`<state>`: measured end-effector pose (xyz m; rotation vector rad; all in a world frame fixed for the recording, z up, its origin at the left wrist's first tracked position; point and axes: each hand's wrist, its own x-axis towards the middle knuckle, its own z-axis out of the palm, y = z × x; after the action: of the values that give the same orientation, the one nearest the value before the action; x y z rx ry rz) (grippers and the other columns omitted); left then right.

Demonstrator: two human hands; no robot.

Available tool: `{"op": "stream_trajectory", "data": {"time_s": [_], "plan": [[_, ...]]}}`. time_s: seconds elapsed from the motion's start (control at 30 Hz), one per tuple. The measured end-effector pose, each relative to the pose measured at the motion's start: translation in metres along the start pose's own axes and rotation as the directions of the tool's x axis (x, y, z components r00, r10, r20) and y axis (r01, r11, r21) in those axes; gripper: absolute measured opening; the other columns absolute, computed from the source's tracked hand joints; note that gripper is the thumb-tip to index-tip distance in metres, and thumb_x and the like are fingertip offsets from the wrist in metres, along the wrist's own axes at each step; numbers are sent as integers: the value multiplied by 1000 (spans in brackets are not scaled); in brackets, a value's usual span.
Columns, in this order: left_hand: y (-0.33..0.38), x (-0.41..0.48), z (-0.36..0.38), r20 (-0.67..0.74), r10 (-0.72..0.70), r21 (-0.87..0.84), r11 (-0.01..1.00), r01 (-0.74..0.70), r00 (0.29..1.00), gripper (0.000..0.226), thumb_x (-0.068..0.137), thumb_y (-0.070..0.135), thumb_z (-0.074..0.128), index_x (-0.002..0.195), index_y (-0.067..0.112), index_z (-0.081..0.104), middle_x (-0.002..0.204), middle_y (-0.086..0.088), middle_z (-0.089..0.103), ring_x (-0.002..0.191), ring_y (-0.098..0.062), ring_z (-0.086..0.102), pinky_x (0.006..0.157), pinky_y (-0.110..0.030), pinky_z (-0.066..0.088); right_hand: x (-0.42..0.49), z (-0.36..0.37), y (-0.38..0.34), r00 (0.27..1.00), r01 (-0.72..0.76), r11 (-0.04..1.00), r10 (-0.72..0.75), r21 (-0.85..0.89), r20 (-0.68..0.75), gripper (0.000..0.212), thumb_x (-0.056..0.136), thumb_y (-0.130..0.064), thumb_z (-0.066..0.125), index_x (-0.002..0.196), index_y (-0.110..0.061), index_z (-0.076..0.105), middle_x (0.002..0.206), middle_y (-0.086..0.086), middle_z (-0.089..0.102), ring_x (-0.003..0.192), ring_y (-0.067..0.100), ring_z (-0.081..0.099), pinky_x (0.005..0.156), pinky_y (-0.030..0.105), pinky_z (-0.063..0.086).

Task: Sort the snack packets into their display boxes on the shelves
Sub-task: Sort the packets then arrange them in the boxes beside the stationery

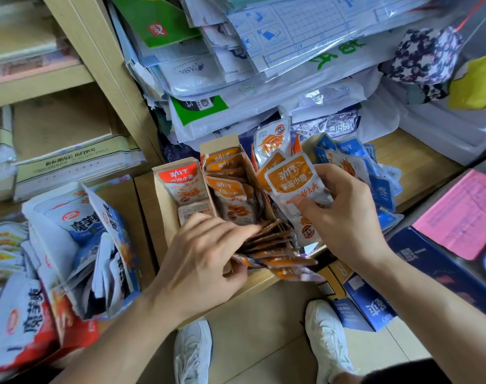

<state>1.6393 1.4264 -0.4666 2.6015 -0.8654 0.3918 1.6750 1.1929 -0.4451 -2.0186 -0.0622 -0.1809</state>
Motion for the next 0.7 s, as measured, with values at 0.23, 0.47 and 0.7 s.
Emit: {"op": "stream_trajectory", "data": {"time_s": [0.23,0.47,0.7], "plan": [[-2,16,1,-31,-207,28,978,207,978,88,72,82,62,135,20,61,120,5,67,111,-18,55,93,-33,33,0,1,3,1000,12,1000,-12,-9,-6,32,88,-16,75,118,-19,65,108,-11,72,99,4,69,77,33,62],[-14,33,1,41,-254,170,955,244,966,119,60,92,57,154,21,39,157,3,38,138,-23,33,102,-40,25,-1,2,2,999,46,999,-46,4,-10,30,89,-9,73,115,-21,66,104,-14,72,99,2,68,77,31,62],[-17,28,1,-37,-107,121,986,111,994,63,69,79,67,105,28,75,101,9,60,103,-18,50,90,-35,28,1,1,3,998,52,998,-50,43,-46,31,90,-6,70,117,-20,66,103,-13,72,99,6,69,74,38,62]]}}
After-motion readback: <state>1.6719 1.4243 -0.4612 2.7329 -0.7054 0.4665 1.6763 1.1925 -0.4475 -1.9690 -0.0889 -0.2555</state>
